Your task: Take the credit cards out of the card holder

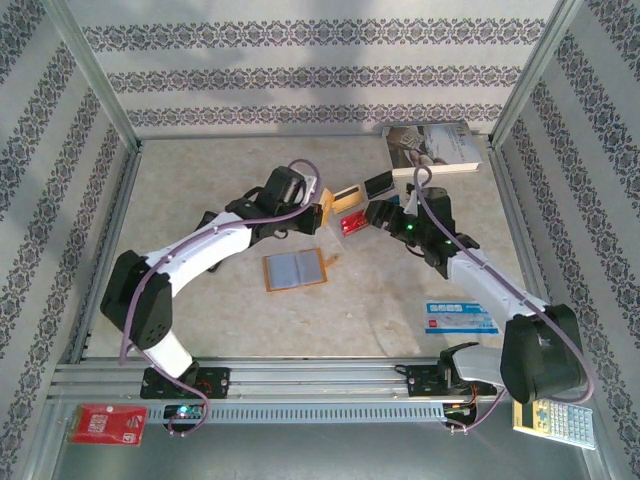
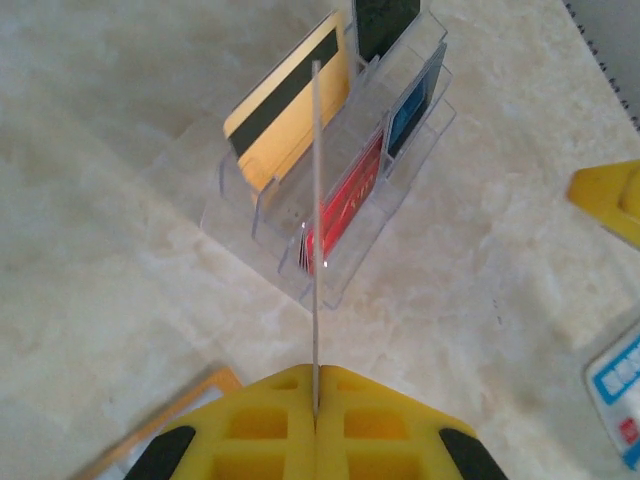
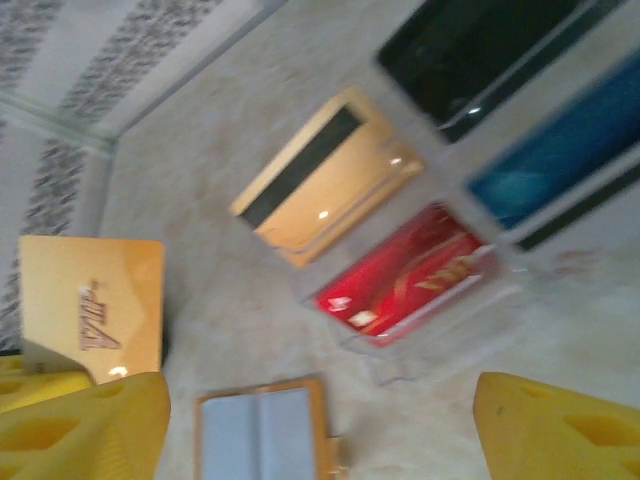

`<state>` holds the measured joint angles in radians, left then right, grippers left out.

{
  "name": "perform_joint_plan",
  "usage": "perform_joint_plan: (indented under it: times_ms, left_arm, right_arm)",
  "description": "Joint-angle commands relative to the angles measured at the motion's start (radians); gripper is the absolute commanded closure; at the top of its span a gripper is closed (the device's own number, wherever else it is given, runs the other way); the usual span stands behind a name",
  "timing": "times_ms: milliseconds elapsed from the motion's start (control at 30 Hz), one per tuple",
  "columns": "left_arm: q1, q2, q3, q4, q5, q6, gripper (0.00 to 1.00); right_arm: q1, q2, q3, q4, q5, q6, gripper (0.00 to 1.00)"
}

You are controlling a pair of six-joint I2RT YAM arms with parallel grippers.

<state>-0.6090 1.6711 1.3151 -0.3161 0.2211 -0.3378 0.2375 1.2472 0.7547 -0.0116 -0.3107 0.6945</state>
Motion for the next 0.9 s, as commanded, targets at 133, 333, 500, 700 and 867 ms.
perform_joint_plan:
  times_ms: [133,333,500,700,867]
  left_arm:
    - [-0.021,0.143,0.182,-0.051,0.013,0.277,1.0]
    - [-0.019,0.246,0.343,-0.168,0.003,0.542,1.0]
    - [-0.015,0.332,0.466,-0.264,-0.009,0.719,1.0]
    - [0.004,0.416,0.576,-0.315,-0.023,0.84,1.0]
    - [0.022,0.457,0.65,-0.362,-0.008,0.883,1.0]
  right_arm:
    - [-0.071,-0.09,-0.023,-0.133,0.113,-0.105,0.1]
    - [-0.093,-0.106,-0.047,-0.131,0.091,-0.123,0.07]
    - [-0.108,-0.107,-0.056,-0.128,0.072,-0.132,0.06]
    - [-0.119,-0.106,-0.047,-0.128,0.053,-0.127,0.06]
    - [-0.119,-0.1,-0.043,-0.122,0.045,-0.118,0.05]
